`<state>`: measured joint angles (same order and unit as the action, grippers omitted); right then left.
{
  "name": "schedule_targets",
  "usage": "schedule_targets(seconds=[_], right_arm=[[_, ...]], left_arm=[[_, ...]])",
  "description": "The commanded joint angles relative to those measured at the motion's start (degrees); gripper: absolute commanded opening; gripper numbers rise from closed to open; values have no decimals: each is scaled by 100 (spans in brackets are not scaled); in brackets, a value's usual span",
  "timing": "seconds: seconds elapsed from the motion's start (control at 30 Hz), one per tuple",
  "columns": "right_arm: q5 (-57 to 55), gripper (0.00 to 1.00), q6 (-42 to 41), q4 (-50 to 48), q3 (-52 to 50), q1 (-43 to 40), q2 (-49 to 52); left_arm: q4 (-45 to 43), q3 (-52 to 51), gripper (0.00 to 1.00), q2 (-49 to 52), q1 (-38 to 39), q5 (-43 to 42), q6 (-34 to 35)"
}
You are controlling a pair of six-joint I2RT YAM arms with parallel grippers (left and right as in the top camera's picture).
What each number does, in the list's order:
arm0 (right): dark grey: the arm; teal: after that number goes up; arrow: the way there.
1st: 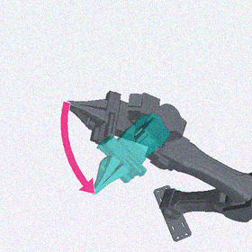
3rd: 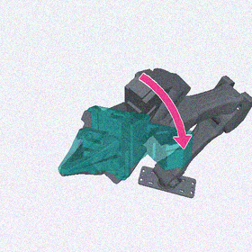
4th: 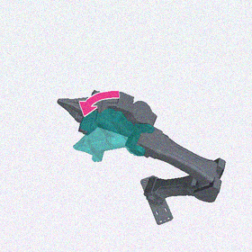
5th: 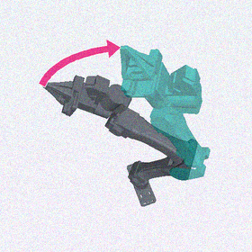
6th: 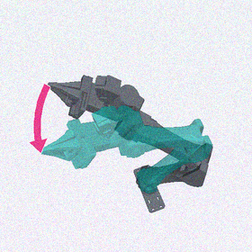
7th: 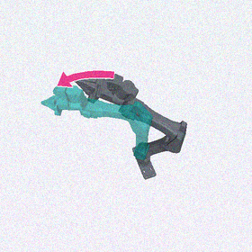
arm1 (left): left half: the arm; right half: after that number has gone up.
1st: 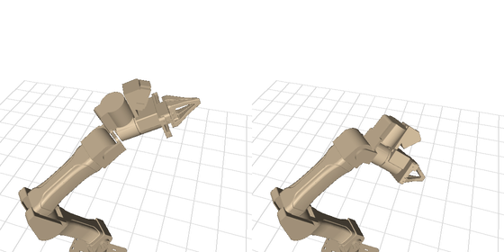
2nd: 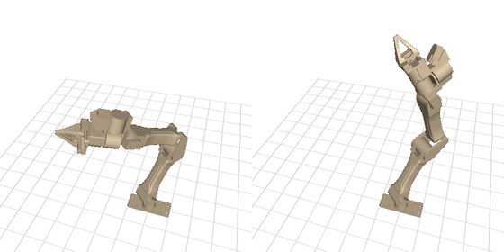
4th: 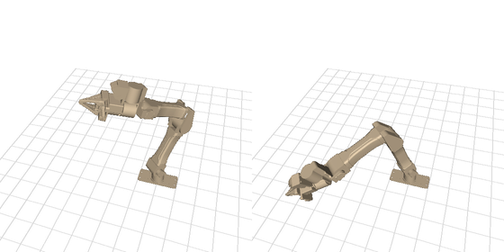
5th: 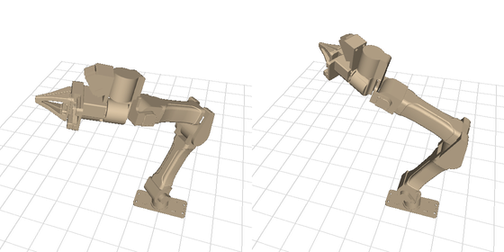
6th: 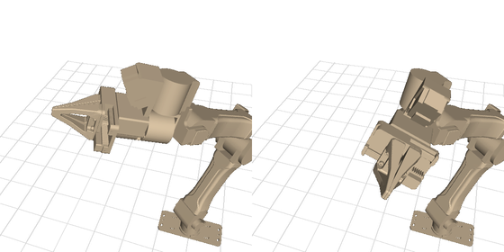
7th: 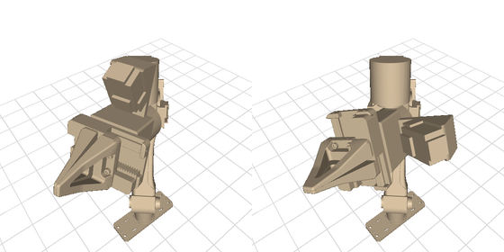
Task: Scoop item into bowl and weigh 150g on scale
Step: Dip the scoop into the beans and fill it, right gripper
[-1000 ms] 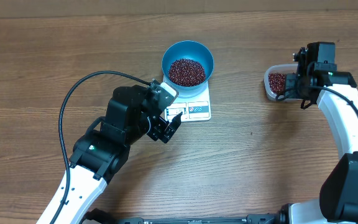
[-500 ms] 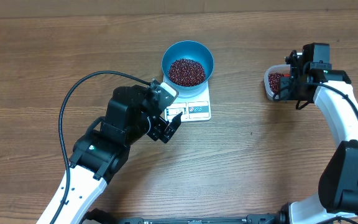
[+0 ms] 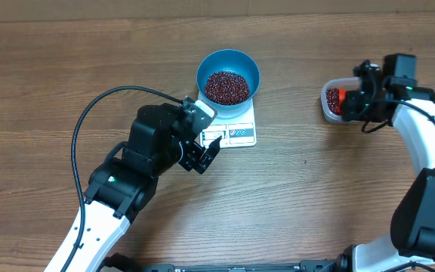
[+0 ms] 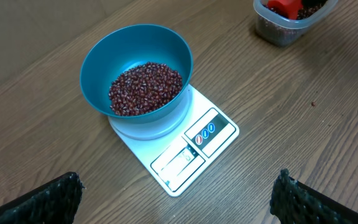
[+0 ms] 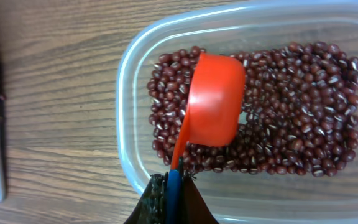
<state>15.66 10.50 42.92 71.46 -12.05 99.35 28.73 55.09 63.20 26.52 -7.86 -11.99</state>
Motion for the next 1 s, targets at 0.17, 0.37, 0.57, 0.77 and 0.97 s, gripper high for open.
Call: schedule_targets(seconds=[0.17, 0.37, 0.57, 0.77, 0.97], right_arm=[[1460, 4, 7, 33, 87, -695, 116], [2013, 4, 7, 122, 87, -861, 428], [2267, 3, 4, 199, 87, -870, 662], [2304, 4, -413, 192, 87, -977, 664], [2330, 4, -1104, 127, 87, -1296, 664]], left_arm=[[-2, -9, 100, -57, -26, 42, 85], [-2, -9, 100, -59, -26, 42, 85], [-2, -9, 99, -59, -26, 42, 85], [-2, -9, 100, -59, -26, 42, 85], [-2, -9, 100, -59, -26, 42, 85]])
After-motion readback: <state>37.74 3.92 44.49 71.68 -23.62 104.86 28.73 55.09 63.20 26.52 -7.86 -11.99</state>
